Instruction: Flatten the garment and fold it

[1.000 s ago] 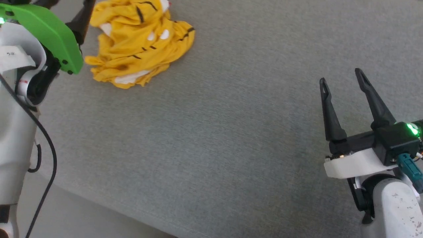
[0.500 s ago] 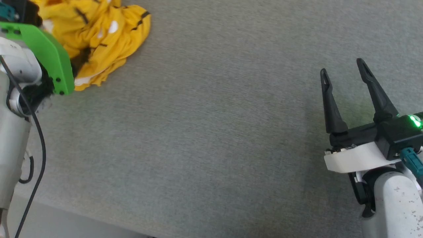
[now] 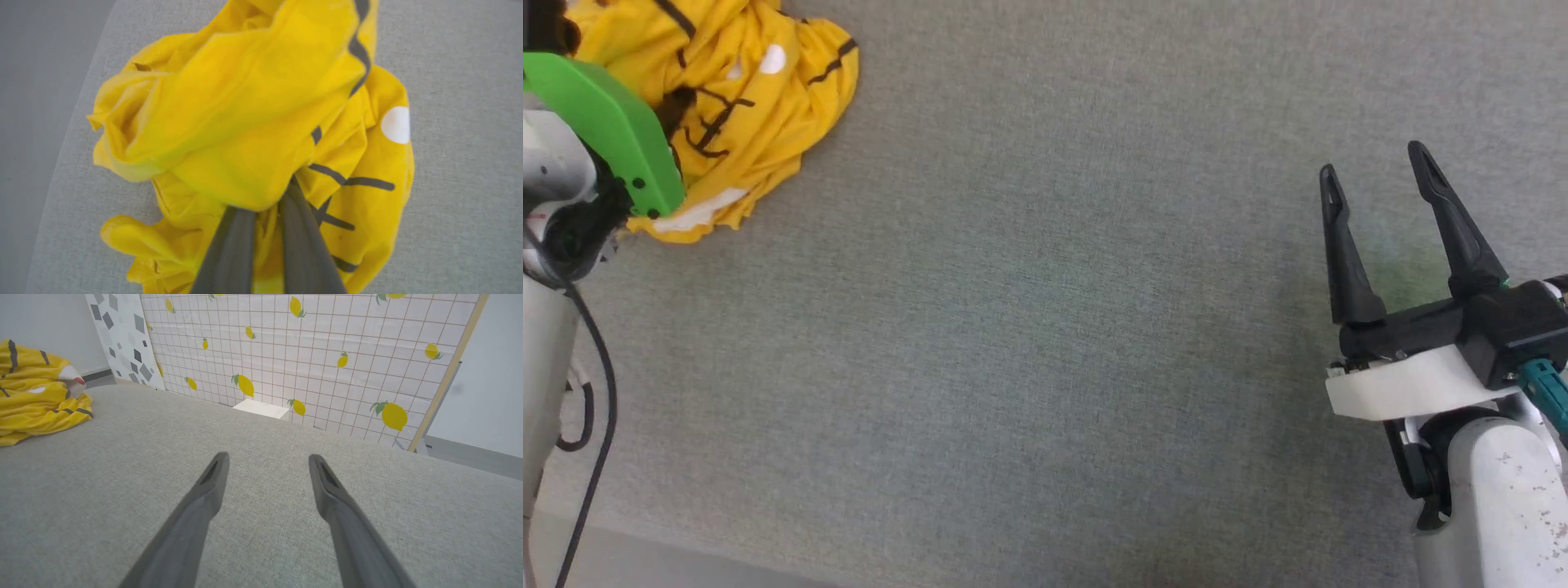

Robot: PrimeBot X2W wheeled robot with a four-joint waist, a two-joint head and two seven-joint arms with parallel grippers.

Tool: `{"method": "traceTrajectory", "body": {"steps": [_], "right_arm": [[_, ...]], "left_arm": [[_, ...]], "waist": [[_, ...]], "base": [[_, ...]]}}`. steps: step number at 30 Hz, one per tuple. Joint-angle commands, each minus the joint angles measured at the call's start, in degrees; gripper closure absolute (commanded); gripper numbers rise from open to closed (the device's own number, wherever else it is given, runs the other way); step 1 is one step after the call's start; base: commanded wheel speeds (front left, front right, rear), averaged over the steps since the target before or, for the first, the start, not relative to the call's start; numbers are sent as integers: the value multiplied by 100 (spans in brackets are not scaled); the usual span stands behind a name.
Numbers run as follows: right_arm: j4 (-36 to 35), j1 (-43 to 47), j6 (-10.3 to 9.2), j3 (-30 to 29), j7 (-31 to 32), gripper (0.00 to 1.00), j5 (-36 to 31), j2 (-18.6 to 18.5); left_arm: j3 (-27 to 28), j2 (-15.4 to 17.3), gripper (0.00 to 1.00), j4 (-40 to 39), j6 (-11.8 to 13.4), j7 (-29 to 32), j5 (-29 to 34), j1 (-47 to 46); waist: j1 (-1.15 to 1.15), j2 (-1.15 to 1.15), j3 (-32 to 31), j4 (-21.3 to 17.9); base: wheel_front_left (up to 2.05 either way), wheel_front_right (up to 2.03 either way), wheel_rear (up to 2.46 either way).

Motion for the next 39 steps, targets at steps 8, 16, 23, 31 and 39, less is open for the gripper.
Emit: {"method": "traceTrajectory", "body": {"steps": [8,16,23,31,39], "right_arm": [[323,138,-9,-191,-270,0,246,-3],[644,510,-9,-474,-470,0,514,-3],[836,808,-9,-769,-593,0,680,-3],[844,1006,-9,-1103,-643,0,751,-3],[665,1051,-9,-1501,-582,0,687,-3]], "left_arm": [[179,288,100,-240,-63,-424,23,-183],[272,317,100,-674,136,-543,95,-424],[136,93,100,-1264,295,-350,125,-737],[-150,-448,100,-1939,538,56,-13,-986],[-578,-1258,100,-2475,819,232,-167,-935]], "waist": [[0,0,-990,-36],[0,0,-1922,-92],[0,0,-2615,-226],[0,0,-3006,-545],[0,0,-3074,-894]], "base": [[0,0,0],[0,0,0],[0,0,0],[0,0,0],[0,0,0]]}}
